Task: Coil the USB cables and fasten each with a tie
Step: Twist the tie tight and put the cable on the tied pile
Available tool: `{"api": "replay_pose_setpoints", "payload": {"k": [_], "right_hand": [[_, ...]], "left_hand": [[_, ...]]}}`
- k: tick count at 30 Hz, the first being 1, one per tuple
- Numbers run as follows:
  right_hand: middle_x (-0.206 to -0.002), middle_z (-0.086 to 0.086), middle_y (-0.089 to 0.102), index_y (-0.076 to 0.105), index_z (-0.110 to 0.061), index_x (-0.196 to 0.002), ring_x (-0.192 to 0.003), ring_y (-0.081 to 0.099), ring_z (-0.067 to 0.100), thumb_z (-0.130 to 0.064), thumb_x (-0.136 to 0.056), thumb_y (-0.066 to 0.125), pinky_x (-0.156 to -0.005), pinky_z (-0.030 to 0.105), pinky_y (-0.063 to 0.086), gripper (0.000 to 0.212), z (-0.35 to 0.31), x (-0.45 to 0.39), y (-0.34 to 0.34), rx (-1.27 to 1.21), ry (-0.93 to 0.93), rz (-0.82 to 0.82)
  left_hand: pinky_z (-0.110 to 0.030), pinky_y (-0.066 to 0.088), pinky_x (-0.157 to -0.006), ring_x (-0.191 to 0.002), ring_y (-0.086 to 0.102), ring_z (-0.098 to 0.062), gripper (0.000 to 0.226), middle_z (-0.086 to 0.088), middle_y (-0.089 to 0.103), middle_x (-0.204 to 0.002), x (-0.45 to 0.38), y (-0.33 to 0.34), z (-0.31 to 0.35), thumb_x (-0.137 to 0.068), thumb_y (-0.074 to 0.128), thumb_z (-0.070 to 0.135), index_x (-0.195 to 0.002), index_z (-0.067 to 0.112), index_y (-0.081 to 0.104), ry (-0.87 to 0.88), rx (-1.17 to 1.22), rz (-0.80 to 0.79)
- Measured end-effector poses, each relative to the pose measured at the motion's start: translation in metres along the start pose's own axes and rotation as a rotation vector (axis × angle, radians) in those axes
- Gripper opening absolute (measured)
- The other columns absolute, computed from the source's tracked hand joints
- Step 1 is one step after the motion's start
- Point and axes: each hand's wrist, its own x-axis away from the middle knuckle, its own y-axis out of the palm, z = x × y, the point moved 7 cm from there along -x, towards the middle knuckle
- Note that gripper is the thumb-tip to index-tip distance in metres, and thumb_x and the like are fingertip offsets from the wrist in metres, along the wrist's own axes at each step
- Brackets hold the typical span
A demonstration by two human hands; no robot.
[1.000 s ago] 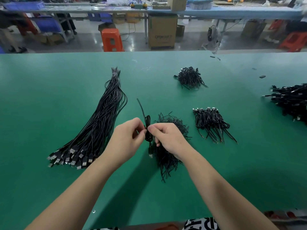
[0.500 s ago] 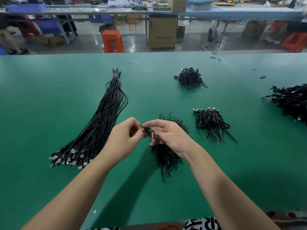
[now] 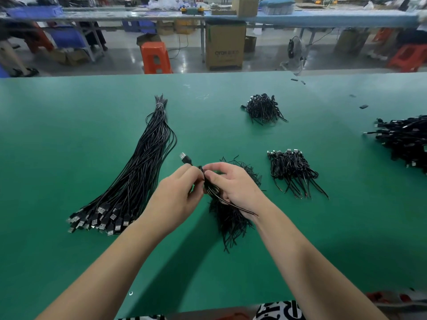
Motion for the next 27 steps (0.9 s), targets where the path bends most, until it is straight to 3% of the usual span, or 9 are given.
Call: {"api": "replay_pose_setpoints", "payload": {"k": [3, 6, 8, 11, 14, 18, 20, 23, 27], "right_hand": [[-0.071, 0.019, 0.061, 0.065, -0.026, -0.095, -0.047, 0.030, 0.018, -0.031, -0.090, 0.070, -0.041, 0.024, 0.024, 0.009, -0.001, -0.001, 0.000, -0.002, -0.007, 0.028], [-0.069, 0.016, 0.062, 0.070, -0.020, -0.089, -0.048, 0.038, 0.022, -0.028, -0.090, 0.071, -0.039, 0.026, 0.033, 0.008, -0.002, -0.001, -0.002, 0.011, -0.014, 0.063], [-0.066, 0.010, 0.064, 0.072, -0.019, -0.086, -0.047, 0.048, 0.018, -0.026, -0.091, 0.072, -0.039, 0.025, 0.040, 0.009, -0.003, 0.000, -0.004, 0.002, -0.024, 0.076], [-0.071, 0.019, 0.057, 0.068, -0.021, -0.088, -0.044, 0.045, 0.018, -0.028, -0.092, 0.071, -0.041, 0.024, 0.043, 0.008, -0.005, 0.002, -0.005, 0.005, -0.031, 0.080], [-0.070, 0.017, 0.053, 0.066, -0.022, -0.090, -0.045, 0.044, 0.018, -0.028, -0.093, 0.071, -0.045, 0.027, 0.043, 0.008, -0.009, 0.002, -0.006, 0.020, -0.056, 0.079], [-0.068, 0.011, 0.060, 0.069, -0.016, -0.095, -0.052, 0.052, 0.023, -0.024, -0.096, 0.067, -0.048, 0.031, 0.049, 0.008, -0.008, 0.002, -0.006, 0.000, -0.047, 0.096], [-0.073, 0.008, 0.068, 0.071, -0.013, -0.100, -0.057, 0.058, 0.023, -0.011, -0.101, 0.057, -0.051, 0.032, 0.054, 0.014, -0.005, 0.003, -0.003, -0.066, -0.044, 0.049], [-0.086, 0.002, 0.074, 0.070, -0.013, -0.110, -0.072, 0.067, 0.017, 0.014, -0.094, 0.052, -0.072, 0.029, 0.058, 0.037, -0.002, 0.007, 0.005, -0.104, -0.047, -0.085], [-0.082, -0.001, 0.071, 0.075, -0.023, -0.100, -0.069, 0.059, 0.013, -0.005, -0.089, 0.073, -0.068, 0.028, 0.051, 0.021, -0.005, 0.008, -0.002, 0.123, -0.092, 0.014]], "left_hand": [[-0.043, 0.046, -0.049, -0.057, 0.052, -0.033, 0.021, -0.012, 0.058, -0.078, 0.000, 0.001, 0.009, -0.093, 0.048, 0.012, -0.088, 0.000, 0.064, 0.122, -0.183, -0.015], [-0.043, 0.048, -0.047, -0.055, 0.054, -0.036, 0.024, -0.015, 0.059, -0.079, 0.000, 0.001, 0.013, -0.094, 0.047, 0.011, -0.091, -0.002, 0.067, 0.175, -0.228, -0.016], [-0.043, 0.050, -0.052, -0.060, 0.057, -0.035, 0.013, -0.012, 0.061, -0.084, 0.000, 0.000, 0.008, -0.096, 0.057, 0.009, -0.095, 0.001, 0.068, 0.094, -0.143, 0.005], [-0.037, 0.050, -0.064, -0.069, 0.058, -0.020, 0.004, 0.000, 0.063, -0.088, 0.000, 0.001, -0.004, -0.093, 0.066, 0.009, -0.096, 0.006, 0.066, -0.054, -0.027, 0.053], [-0.017, 0.042, -0.062, -0.063, 0.052, -0.007, 0.004, 0.015, 0.057, -0.073, 0.000, 0.005, -0.017, -0.093, 0.066, 0.013, -0.092, 0.016, 0.064, -0.190, 0.087, 0.078], [-0.033, 0.047, -0.057, -0.055, 0.054, -0.019, 0.015, 0.003, 0.060, -0.062, 0.005, 0.016, -0.029, -0.095, 0.063, 0.016, -0.084, 0.026, 0.060, -0.355, 0.303, 0.016], [-0.029, 0.045, -0.052, -0.052, 0.053, -0.018, 0.017, 0.003, 0.062, -0.063, 0.006, 0.019, -0.032, -0.096, 0.061, 0.013, -0.084, 0.025, 0.060, -0.398, 0.372, 0.015], [-0.022, 0.042, -0.049, -0.047, 0.050, -0.010, 0.014, 0.007, 0.061, -0.056, 0.008, 0.021, -0.045, -0.097, 0.060, 0.011, -0.085, 0.017, 0.062, -0.530, 0.502, 0.038], [-0.028, 0.042, -0.051, -0.049, 0.050, -0.010, 0.014, 0.002, 0.060, -0.056, 0.010, 0.023, -0.045, -0.096, 0.062, 0.014, -0.083, 0.019, 0.060, -0.525, 0.426, -0.012]]}}
